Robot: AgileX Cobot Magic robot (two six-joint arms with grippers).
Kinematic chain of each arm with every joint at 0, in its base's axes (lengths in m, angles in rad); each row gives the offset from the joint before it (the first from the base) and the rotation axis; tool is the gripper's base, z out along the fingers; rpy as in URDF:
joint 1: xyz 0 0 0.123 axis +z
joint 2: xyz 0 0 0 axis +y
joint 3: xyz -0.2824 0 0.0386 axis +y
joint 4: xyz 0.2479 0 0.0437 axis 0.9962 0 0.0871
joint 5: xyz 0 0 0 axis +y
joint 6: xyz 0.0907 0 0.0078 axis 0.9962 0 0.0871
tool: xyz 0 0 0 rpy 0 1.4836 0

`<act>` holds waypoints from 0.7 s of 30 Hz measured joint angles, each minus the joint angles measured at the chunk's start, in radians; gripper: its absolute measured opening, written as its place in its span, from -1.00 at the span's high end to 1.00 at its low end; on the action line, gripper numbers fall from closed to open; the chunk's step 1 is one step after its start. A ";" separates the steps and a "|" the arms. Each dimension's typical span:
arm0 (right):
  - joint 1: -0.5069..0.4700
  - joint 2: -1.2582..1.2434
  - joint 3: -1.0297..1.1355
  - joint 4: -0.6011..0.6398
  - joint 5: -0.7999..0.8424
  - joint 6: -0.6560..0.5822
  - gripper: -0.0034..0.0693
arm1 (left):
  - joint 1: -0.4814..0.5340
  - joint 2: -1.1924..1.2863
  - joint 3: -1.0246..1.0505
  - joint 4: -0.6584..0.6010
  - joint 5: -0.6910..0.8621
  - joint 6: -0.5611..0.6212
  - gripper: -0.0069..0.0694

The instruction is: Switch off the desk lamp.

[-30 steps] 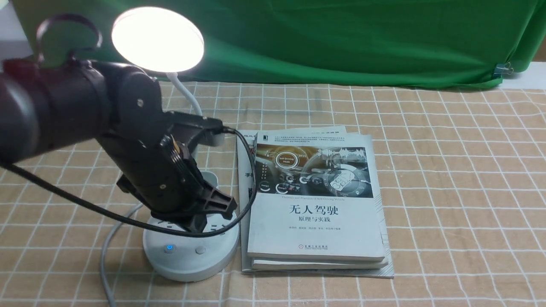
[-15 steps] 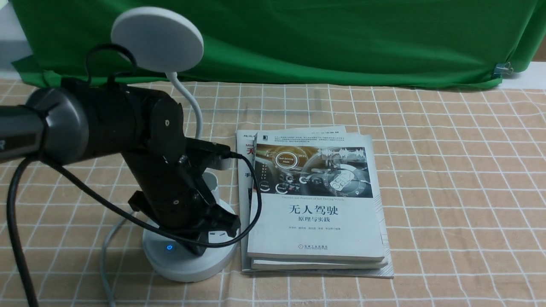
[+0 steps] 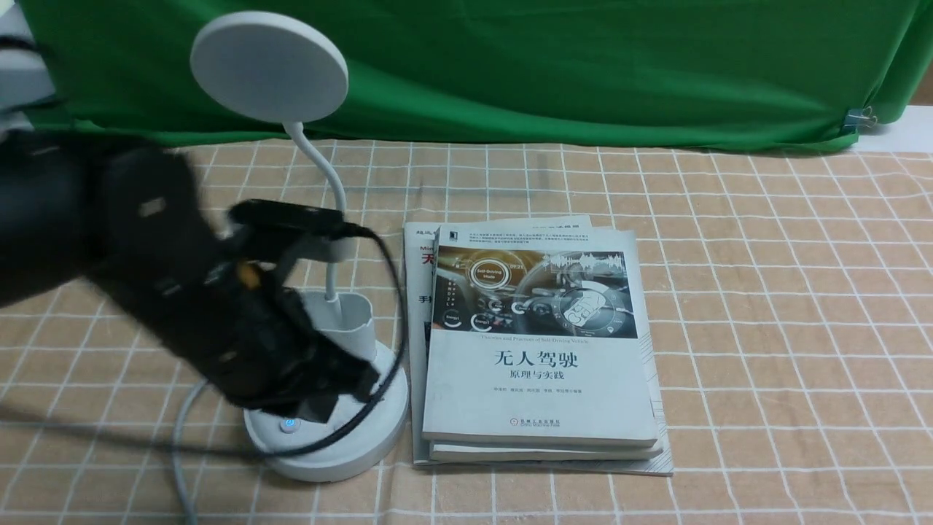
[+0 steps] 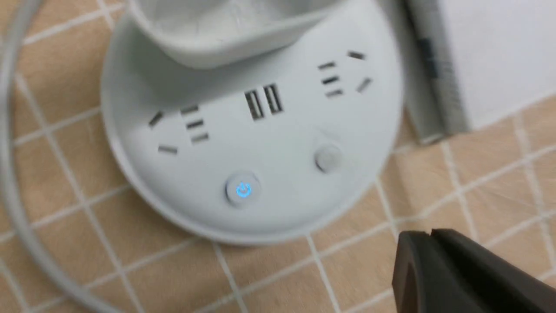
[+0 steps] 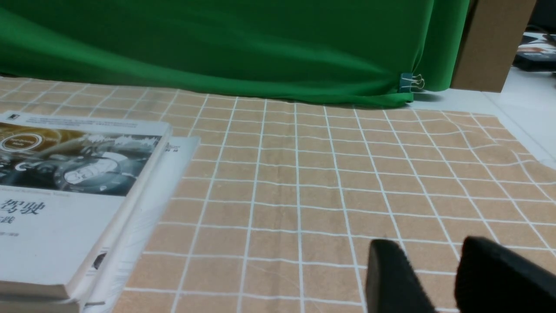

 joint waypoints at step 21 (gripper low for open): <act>0.000 0.000 0.000 0.000 0.000 0.000 0.24 | 0.000 -0.871 0.734 -0.051 -0.734 0.001 0.83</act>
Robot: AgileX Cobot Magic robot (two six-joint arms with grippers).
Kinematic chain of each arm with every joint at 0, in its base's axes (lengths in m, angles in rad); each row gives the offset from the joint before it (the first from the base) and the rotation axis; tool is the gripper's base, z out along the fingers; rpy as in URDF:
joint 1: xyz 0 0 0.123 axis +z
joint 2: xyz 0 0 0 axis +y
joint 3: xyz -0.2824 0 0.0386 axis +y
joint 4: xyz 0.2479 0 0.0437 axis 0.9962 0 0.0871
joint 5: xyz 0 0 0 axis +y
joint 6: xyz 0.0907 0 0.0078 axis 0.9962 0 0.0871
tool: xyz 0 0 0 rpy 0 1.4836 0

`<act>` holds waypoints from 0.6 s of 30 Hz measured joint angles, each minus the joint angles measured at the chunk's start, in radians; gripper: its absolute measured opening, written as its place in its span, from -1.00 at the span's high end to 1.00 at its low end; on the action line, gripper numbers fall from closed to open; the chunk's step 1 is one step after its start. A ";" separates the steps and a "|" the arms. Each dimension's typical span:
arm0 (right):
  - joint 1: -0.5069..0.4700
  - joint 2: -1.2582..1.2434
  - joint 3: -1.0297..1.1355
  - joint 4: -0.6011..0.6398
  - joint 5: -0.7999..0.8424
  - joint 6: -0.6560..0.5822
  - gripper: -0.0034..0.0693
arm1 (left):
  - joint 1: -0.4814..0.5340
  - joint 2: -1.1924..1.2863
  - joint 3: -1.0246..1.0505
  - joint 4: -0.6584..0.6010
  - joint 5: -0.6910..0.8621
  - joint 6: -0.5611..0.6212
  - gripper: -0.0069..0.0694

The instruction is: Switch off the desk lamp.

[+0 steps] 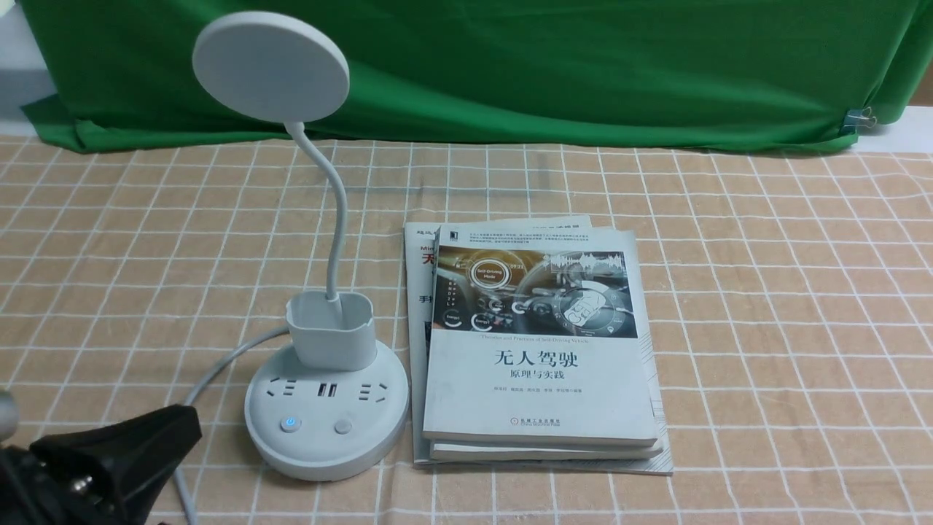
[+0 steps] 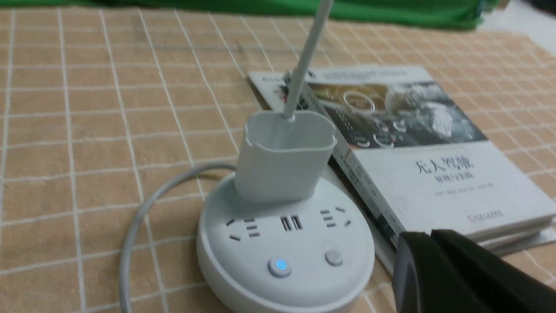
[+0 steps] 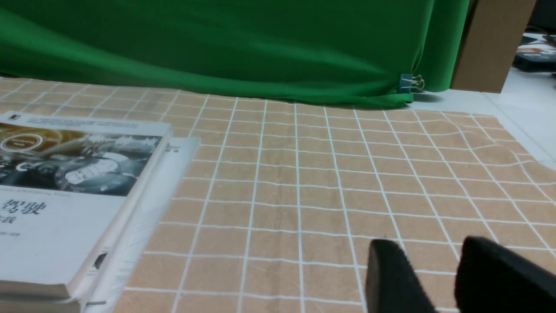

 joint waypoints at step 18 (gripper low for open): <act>0.000 0.000 0.000 0.000 0.000 0.000 0.24 | 0.000 -0.007 0.048 0.070 -0.003 0.001 0.83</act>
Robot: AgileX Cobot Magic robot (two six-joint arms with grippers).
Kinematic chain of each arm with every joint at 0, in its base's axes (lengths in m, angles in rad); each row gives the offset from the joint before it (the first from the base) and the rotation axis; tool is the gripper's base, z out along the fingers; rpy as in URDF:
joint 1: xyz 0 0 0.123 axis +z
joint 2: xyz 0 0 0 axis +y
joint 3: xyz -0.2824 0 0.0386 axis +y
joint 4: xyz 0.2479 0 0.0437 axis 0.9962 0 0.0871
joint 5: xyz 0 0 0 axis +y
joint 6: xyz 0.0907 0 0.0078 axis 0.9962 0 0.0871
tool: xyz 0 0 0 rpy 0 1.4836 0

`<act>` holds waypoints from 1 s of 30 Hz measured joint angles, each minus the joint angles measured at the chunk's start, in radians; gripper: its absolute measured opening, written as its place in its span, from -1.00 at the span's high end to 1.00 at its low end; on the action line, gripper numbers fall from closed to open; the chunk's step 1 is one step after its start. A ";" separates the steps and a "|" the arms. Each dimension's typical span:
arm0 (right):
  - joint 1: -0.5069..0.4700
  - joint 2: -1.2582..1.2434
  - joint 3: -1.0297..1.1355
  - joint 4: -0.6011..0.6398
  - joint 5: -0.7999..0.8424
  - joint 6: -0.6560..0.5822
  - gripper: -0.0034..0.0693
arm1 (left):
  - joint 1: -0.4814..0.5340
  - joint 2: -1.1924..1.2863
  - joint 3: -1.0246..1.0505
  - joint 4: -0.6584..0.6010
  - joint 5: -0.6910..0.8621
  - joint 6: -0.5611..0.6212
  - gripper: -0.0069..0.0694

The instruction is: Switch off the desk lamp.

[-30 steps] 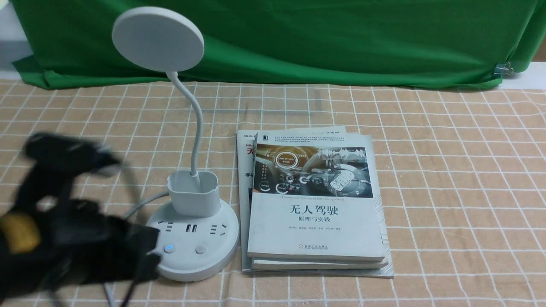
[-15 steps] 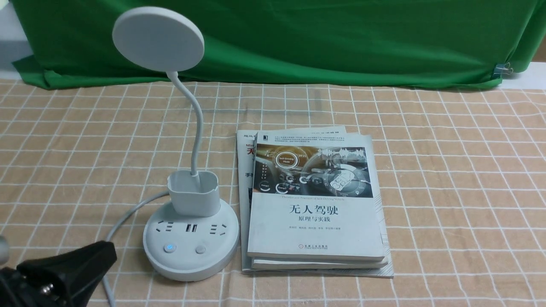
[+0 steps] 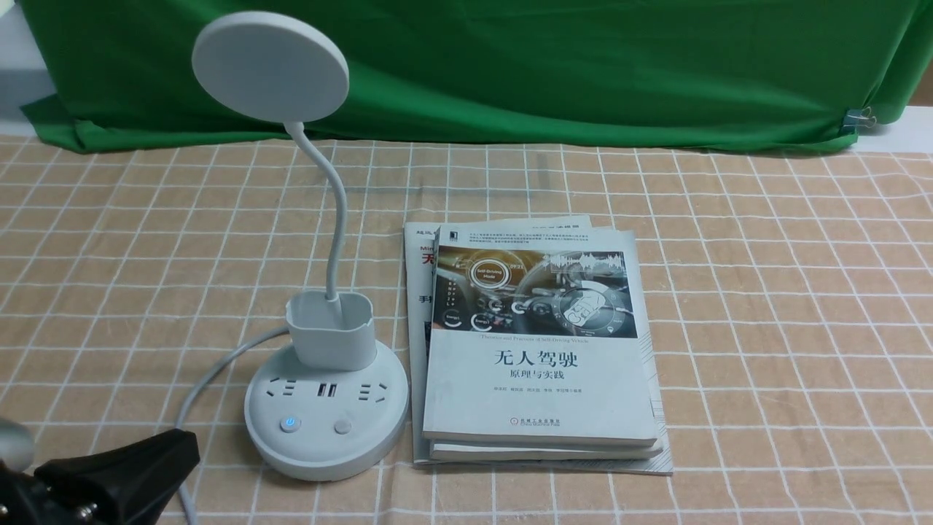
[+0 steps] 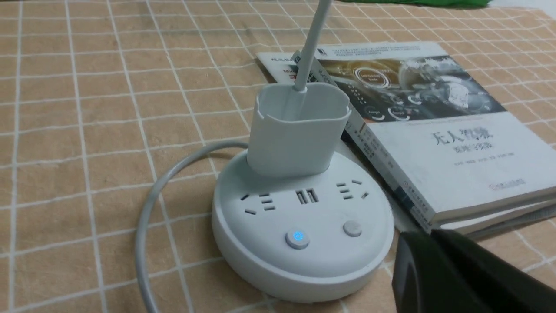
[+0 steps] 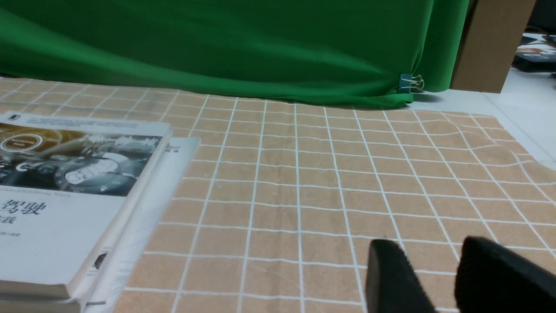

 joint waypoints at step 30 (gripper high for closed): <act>0.000 0.000 0.001 0.000 -0.001 0.000 0.24 | 0.448 -0.476 0.159 0.082 0.188 -0.118 0.83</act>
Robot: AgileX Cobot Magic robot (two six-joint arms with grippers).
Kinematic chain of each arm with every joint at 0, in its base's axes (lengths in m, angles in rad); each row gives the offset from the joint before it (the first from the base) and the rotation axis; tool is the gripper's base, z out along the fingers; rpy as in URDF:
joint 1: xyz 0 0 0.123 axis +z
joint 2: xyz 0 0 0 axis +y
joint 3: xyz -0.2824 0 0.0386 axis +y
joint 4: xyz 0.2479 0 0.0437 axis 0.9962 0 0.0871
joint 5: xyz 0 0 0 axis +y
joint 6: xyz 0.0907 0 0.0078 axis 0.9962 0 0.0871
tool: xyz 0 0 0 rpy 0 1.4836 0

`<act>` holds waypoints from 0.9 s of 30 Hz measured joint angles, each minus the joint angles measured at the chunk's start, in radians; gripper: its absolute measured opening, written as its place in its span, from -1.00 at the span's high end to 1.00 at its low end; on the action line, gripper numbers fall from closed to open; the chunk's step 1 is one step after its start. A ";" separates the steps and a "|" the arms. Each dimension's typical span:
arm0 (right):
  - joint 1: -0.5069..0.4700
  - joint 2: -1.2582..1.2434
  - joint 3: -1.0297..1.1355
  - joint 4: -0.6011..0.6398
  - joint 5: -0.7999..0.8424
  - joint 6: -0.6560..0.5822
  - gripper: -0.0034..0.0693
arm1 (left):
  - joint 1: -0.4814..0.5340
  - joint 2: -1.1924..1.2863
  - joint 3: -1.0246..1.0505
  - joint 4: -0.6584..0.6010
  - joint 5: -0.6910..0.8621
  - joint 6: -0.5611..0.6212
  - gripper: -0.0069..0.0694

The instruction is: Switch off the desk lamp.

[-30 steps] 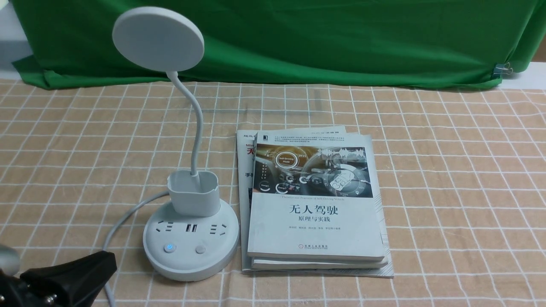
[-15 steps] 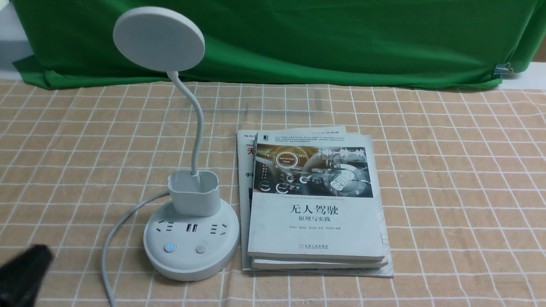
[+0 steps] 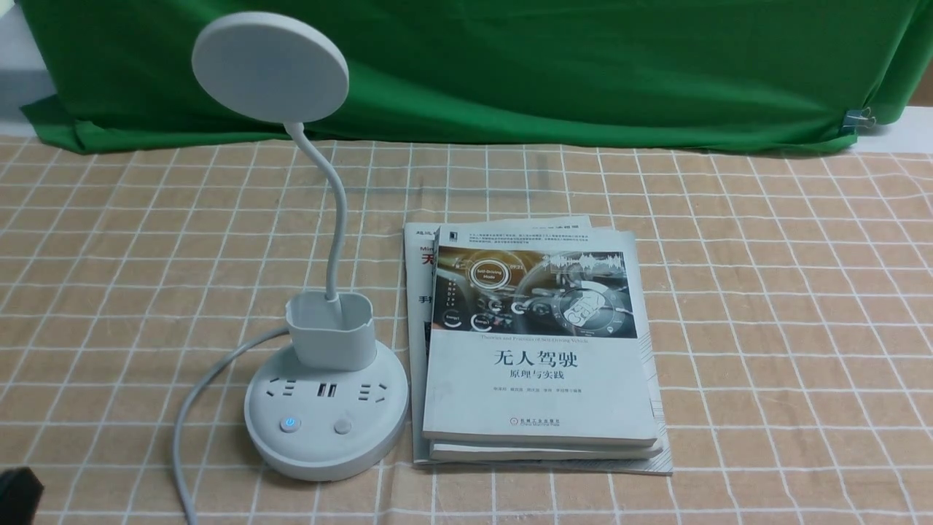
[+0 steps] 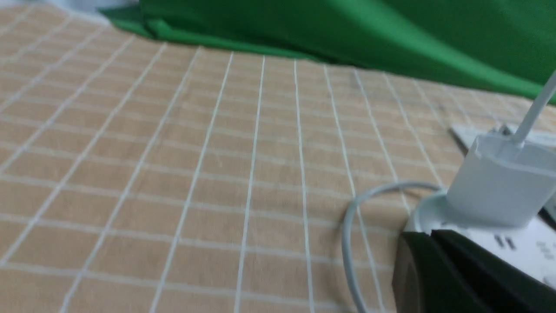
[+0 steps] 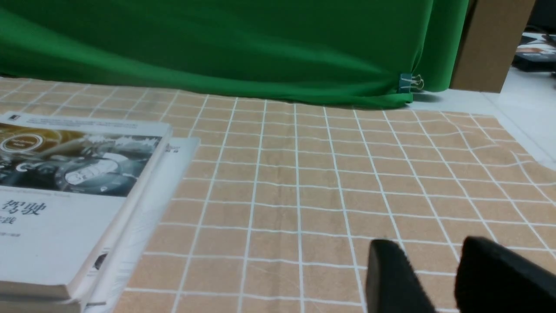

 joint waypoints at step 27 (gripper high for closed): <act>0.000 0.000 0.000 0.000 0.000 0.000 0.24 | 0.000 0.000 0.000 0.000 0.041 -0.010 0.83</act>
